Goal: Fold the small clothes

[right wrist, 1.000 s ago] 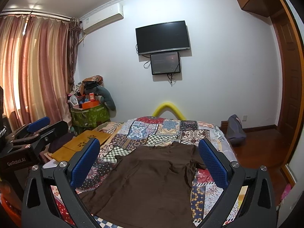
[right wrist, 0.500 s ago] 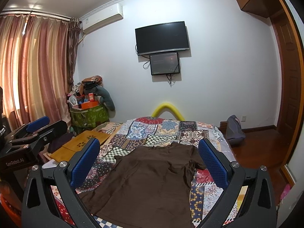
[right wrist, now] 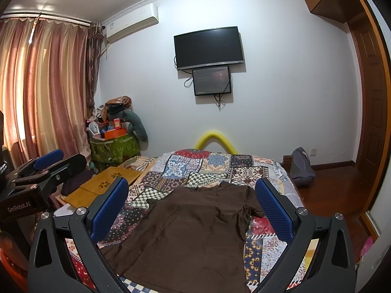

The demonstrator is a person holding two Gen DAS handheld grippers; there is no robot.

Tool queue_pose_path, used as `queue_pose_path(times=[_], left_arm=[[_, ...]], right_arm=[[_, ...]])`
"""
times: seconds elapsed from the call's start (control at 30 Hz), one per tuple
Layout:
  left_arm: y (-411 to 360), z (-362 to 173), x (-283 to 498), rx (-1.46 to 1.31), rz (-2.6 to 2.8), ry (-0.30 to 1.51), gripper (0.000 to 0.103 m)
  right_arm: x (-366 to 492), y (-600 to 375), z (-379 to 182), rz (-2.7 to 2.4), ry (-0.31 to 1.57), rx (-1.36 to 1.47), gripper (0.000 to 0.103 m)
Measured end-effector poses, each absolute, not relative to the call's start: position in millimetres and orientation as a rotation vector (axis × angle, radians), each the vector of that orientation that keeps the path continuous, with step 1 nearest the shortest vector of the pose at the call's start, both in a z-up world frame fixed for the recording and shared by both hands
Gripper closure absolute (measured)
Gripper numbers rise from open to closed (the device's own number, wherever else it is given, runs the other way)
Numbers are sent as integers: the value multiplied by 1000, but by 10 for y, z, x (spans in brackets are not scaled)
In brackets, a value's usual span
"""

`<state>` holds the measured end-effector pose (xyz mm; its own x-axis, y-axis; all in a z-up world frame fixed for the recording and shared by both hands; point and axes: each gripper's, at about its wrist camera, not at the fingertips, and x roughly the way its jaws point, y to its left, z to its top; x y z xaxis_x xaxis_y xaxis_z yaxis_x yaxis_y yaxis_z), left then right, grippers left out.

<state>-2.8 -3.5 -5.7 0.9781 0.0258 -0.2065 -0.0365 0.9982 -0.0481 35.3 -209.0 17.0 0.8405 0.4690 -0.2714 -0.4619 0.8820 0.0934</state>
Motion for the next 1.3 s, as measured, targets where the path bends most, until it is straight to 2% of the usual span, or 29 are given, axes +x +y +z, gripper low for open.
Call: queue_pose_path(times=[0.87, 1.07, 1.3], left_arm=[[45, -88, 36, -59, 33, 215, 0], [311, -188, 512, -60, 72, 287, 0], [892, -588, 1373, -172, 135, 505, 0]], right_arm=[[491, -2051, 134, 483, 310, 16, 0], [802, -1909, 45, 470, 320, -44, 0], [1383, -1755, -323, 412, 398, -134, 0]])
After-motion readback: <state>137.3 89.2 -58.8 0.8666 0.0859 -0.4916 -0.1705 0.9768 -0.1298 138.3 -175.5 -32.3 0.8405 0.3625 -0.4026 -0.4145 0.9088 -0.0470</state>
